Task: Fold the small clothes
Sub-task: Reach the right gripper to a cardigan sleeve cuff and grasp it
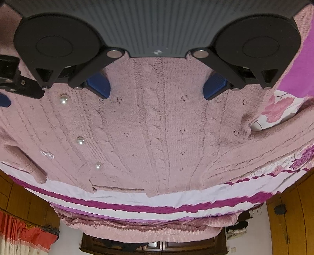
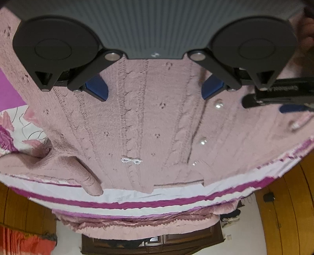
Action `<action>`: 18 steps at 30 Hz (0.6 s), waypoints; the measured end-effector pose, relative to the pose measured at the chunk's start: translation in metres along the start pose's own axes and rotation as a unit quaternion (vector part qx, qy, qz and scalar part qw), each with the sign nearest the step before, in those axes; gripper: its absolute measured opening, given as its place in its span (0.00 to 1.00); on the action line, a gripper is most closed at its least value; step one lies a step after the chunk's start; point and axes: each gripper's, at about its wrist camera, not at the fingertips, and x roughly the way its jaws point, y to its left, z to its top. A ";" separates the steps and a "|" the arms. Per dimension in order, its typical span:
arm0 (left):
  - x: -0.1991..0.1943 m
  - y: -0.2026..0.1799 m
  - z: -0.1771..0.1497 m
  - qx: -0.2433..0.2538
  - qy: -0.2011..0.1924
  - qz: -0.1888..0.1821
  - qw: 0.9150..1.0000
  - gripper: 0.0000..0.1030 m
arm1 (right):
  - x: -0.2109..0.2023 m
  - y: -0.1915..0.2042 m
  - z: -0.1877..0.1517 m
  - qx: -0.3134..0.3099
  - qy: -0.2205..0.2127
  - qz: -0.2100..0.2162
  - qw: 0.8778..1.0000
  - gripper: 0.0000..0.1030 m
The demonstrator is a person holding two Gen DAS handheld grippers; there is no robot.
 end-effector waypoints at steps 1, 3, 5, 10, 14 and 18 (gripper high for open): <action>-0.002 0.000 0.001 -0.002 0.001 -0.003 1.000 1.00 | -0.003 -0.002 0.003 0.007 0.003 0.009 1.000 1.00; -0.008 0.002 0.006 -0.007 0.005 -0.011 1.000 1.00 | -0.010 -0.004 0.007 0.018 0.005 0.022 1.000 1.00; -0.014 0.004 0.013 -0.013 0.008 -0.016 1.000 1.00 | -0.020 -0.006 0.012 0.028 -0.003 0.033 0.999 1.00; -0.032 -0.002 0.030 -0.001 0.003 -0.017 1.000 1.00 | -0.044 -0.016 0.033 0.032 -0.035 0.051 0.998 1.00; -0.041 -0.012 0.045 0.010 0.002 -0.008 1.000 1.00 | -0.052 -0.040 0.050 0.038 -0.051 0.058 0.996 1.00; -0.044 -0.015 0.056 -0.008 0.004 -0.015 1.000 1.00 | -0.051 -0.075 0.066 0.048 -0.063 0.031 0.996 1.00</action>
